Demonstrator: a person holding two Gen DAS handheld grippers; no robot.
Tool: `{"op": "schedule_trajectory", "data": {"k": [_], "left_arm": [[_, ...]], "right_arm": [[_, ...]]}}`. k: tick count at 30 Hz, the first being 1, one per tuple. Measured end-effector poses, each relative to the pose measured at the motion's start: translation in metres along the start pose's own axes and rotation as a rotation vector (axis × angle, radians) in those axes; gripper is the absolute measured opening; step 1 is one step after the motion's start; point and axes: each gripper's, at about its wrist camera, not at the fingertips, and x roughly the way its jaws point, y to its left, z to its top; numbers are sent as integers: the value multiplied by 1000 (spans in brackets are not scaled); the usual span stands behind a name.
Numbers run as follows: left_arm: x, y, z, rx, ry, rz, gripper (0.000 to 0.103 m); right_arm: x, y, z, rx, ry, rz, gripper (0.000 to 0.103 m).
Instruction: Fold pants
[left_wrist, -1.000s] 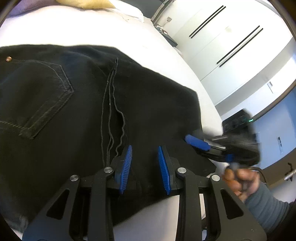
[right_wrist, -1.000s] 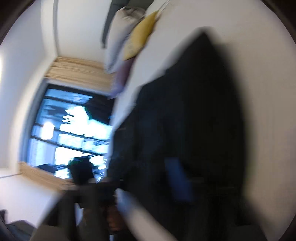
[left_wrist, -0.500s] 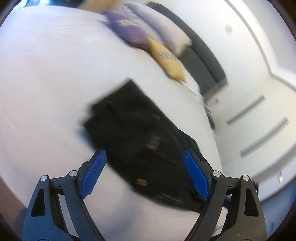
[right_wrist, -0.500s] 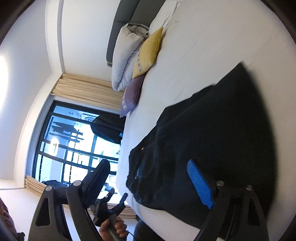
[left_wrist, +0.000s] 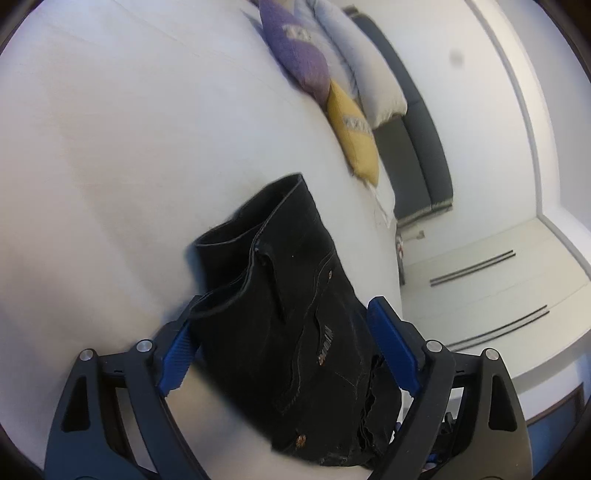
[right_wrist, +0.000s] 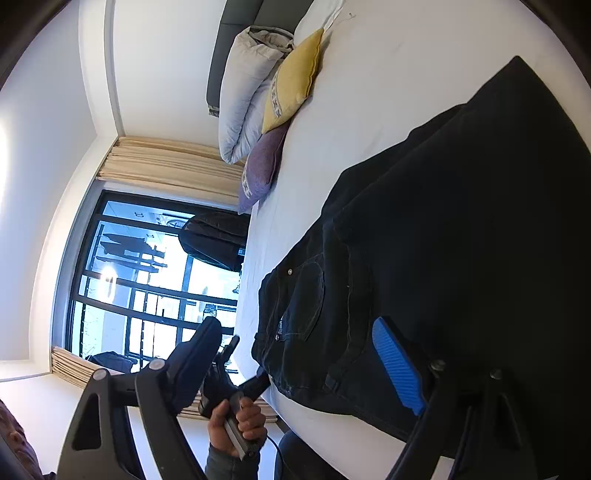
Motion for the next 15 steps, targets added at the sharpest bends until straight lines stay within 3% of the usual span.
{"op": "schedule_trajectory", "data": {"k": [5,6,7,8,9,15], "left_arm": [[23,-1,13,-58,-5,-27,79],[25,0,14,-68,-6,-20,66],[28,2,15,-81,-2,-13,44],[31,7,16,-107,1,-6,30],[34,12,17,-132,7,-12,23],[42,14,18,-121,-15,-9,19]], "right_arm": [[-4,-1,-3,10,1,0,86],[-3,-1,-3,12,2,-2,85],[-3,-1,-3,11,2,-4,84],[-2,0,-3,10,2,-5,83],[-1,-1,-3,10,3,-6,83],[-2,-2,-4,4,3,-5,79]]}}
